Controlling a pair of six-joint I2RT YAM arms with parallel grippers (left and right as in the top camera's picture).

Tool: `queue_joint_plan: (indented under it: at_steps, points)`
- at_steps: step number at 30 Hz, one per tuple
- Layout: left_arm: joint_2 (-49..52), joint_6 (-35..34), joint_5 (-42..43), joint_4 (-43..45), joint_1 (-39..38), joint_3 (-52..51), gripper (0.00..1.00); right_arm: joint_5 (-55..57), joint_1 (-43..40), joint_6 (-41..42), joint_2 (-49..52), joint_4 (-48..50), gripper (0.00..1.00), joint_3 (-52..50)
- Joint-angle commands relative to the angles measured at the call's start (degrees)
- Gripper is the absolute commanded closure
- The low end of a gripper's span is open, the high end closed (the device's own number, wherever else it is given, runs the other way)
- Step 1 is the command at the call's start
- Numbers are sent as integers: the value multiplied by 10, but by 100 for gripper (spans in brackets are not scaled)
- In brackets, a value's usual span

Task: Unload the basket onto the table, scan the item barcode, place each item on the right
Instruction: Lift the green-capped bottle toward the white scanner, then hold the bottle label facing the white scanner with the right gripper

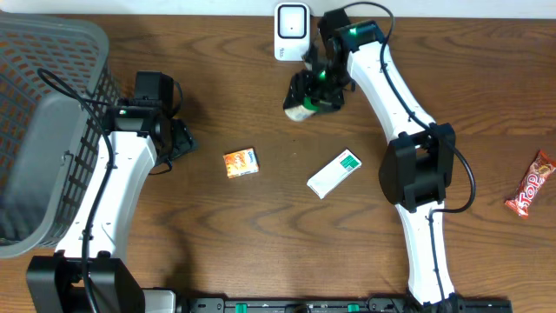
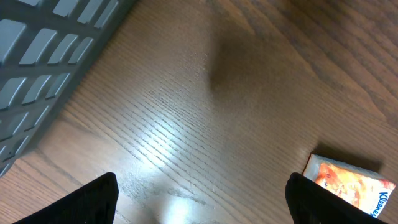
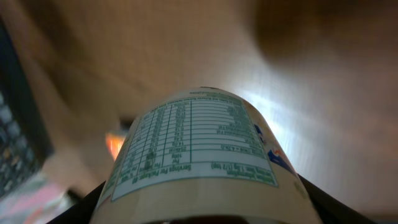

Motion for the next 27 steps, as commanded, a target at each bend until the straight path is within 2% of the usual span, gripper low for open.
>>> queue_joint_plan:
  at_steps: [1, 9, 14, 20, 25, 27]
  points:
    - [0, 2, -7, -1, 2, -4, 14, 45, 11, 20, -19, 49, 44, 15]
    - [0, 2, -7, -1, 2, -4, 14, 161, 14, 43, -27, 55, 50, 59]
    - [0, 2, -7, -1, 2, -4, 14, 164, 41, 42, -38, -18, 53, 78]
    - [0, 2, -7, -1, 2, -4, 14, 252, 93, 30, -66, -92, 55, 78]
    - [0, 2, -7, -1, 2, -4, 14, 364, 126, 56, -107, -67, 53, 78]
    - [0, 2, -7, -1, 2, -4, 14, 438, 145, 55, -124, -14, 46, 78]
